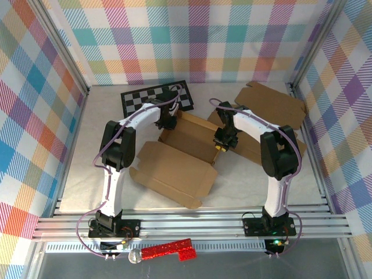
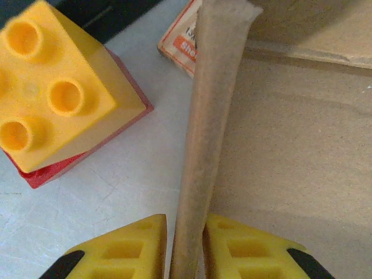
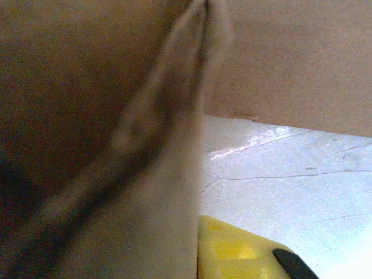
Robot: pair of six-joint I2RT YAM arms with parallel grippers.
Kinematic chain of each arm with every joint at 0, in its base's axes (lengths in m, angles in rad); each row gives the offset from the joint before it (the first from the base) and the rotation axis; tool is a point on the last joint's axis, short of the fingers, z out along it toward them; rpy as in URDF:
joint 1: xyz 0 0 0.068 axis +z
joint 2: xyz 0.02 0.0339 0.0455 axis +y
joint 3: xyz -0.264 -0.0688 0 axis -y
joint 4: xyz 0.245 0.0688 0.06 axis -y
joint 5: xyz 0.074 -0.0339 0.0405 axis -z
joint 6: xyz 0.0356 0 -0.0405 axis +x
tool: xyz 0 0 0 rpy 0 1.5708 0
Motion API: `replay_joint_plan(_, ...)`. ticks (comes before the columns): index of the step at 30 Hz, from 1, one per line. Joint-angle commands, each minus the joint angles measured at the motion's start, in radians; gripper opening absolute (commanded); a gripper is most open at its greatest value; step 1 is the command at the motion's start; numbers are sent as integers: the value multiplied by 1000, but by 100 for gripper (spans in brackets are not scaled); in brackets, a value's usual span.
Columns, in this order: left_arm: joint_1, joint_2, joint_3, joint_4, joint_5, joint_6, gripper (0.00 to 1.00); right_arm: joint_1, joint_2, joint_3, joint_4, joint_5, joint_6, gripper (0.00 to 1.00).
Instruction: Fold the paper box
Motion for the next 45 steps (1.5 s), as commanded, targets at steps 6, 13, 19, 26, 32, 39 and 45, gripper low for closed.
replay_joint_plan(6,-29,37,-38,-22,-69,12,16,-3,1,28,-5,-18,11,11)
replay_joint_plan(13,-54,23,-82,2,-173,-7,0,-2,2,31,-6,-21,19,7)
replay_joint_plan(19,-66,5,-117,24,-184,-15,0,-2,4,28,-8,-28,21,4)
replay_joint_plan(26,-65,-21,-114,-4,-129,-37,26,-3,3,27,-17,-21,16,1)
replay_joint_plan(32,13,-123,-130,7,136,-105,46,-11,8,49,-43,8,-71,0)
replay_joint_plan(39,125,-197,-197,78,520,-218,59,-30,42,74,-71,-39,-234,0)
replay_joint_plan(45,206,-238,-318,203,669,-270,54,-65,54,70,-67,-76,-266,0)
